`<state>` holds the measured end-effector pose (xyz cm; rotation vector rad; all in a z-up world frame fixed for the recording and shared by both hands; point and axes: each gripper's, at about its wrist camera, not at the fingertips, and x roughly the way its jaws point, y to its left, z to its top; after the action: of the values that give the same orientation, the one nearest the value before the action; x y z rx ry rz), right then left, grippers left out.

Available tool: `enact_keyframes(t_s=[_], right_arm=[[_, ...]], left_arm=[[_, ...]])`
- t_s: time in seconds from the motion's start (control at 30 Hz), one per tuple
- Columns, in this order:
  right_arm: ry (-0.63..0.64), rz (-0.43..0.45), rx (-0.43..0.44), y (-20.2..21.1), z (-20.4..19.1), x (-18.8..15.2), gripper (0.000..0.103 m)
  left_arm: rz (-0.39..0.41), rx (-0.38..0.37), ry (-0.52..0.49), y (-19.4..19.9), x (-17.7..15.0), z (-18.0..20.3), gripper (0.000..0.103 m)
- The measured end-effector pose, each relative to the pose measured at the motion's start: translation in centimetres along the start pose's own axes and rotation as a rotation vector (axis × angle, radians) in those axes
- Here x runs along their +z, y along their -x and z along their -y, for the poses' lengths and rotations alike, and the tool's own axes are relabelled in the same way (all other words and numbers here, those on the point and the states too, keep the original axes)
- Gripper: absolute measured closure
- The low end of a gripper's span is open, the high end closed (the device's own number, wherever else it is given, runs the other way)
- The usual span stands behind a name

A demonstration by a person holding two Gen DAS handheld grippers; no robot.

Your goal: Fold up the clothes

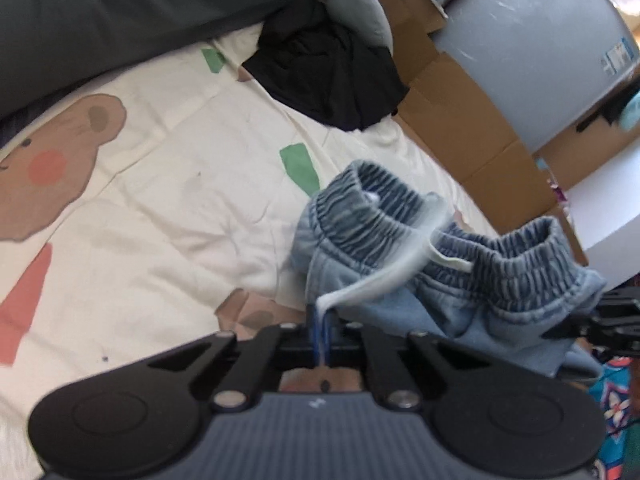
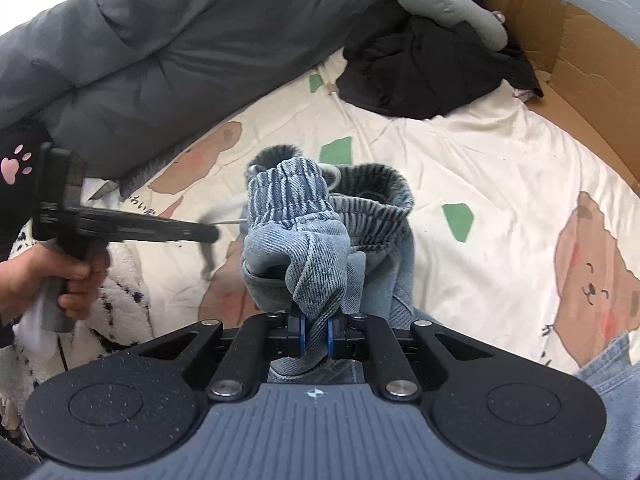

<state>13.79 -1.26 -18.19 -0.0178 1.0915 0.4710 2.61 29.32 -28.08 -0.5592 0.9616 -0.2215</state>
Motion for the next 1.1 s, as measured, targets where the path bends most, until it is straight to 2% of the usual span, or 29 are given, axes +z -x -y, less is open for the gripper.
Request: enact_keyframes(t_s=[0.2, 0.37, 0.47, 0.53, 0.63, 0.7, 0.73, 0.87, 1.1], right_arm=[[-0.006, 0.028, -0.039, 1.6, 1.5, 0.7, 0.095], [-0.015, 0.054, -0.085, 2.7, 3.5, 1.7, 0.095], [-0.03, 0.064, -0.111, 3.1, 5.1, 2.4, 0.096], [-0.037, 0.069, -0.124, 3.2, 6.0, 2.8, 0.096], [-0.029, 0.066, -0.135, 3.2, 6.9, 3.3, 0.096], [-0.017, 0.062, -0.141, 3.2, 7.3, 3.6, 0.096], [-0.004, 0.057, -0.141, 3.1, 7.4, 3.6, 0.096], [0.021, 0.029, -0.139, 3.0, 7.7, 3.6, 0.096], [0.001, -0.001, -0.172, 2.7, 9.6, 3.5, 0.096]], left_arm=[[-0.054, -0.102, -0.029, 0.9, -1.7, 2.8, 0.101], [-0.164, -0.202, -0.094, 0.0, -4.3, 5.7, 0.101], [-0.236, -0.222, -0.136, -1.3, -5.9, 6.9, 0.101], [-0.261, -0.216, -0.142, -1.9, -6.5, 7.2, 0.1], [-0.26, -0.191, -0.123, -2.2, -6.2, 6.8, 0.087], [-0.252, -0.18, -0.125, -2.1, -5.8, 6.5, 0.074], [-0.246, -0.175, -0.133, -1.9, -5.5, 6.5, 0.072], [-0.217, -0.149, -0.148, -2.0, -3.7, 5.8, 0.071], [-0.112, -0.047, -0.13, -3.2, 0.8, 3.8, 0.071]])
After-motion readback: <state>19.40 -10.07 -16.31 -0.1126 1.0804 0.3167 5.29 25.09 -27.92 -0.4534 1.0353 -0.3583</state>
